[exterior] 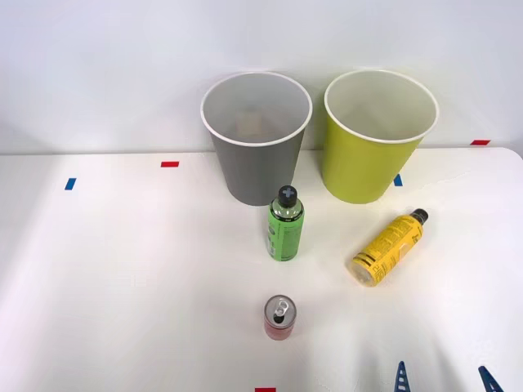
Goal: Put cans in the gray bin, plastic bottles in the light green bin
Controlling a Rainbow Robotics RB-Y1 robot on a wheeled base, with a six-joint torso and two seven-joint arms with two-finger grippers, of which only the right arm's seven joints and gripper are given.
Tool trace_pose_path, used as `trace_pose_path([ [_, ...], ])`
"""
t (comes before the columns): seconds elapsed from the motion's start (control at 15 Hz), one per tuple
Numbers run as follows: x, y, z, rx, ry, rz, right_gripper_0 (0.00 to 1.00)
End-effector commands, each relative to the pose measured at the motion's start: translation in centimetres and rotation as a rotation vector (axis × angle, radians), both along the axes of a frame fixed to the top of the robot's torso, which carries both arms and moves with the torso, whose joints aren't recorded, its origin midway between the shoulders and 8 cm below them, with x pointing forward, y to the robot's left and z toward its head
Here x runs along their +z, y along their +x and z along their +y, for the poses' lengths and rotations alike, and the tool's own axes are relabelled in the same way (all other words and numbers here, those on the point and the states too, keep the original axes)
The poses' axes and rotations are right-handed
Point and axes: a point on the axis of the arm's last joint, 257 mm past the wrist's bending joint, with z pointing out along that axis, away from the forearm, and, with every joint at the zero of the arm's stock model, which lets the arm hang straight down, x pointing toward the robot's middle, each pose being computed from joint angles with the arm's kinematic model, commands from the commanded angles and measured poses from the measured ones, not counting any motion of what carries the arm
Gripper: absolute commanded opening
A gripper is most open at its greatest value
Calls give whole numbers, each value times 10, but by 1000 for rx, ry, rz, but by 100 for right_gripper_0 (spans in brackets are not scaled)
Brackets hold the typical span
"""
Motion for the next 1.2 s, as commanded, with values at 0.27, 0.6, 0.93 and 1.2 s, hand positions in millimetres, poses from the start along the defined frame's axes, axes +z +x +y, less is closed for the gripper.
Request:
trace_pose_path([
  [0.27, 0, 0, 0, 0, 0, 0, 100],
  [0.6, 0, 0, 0, 0, 0, 0, 100],
  [0.93, 0, 0, 0, 0, 0, 0, 100],
  [1.2, 0, 0, 0, 0, 0, 0, 100],
])
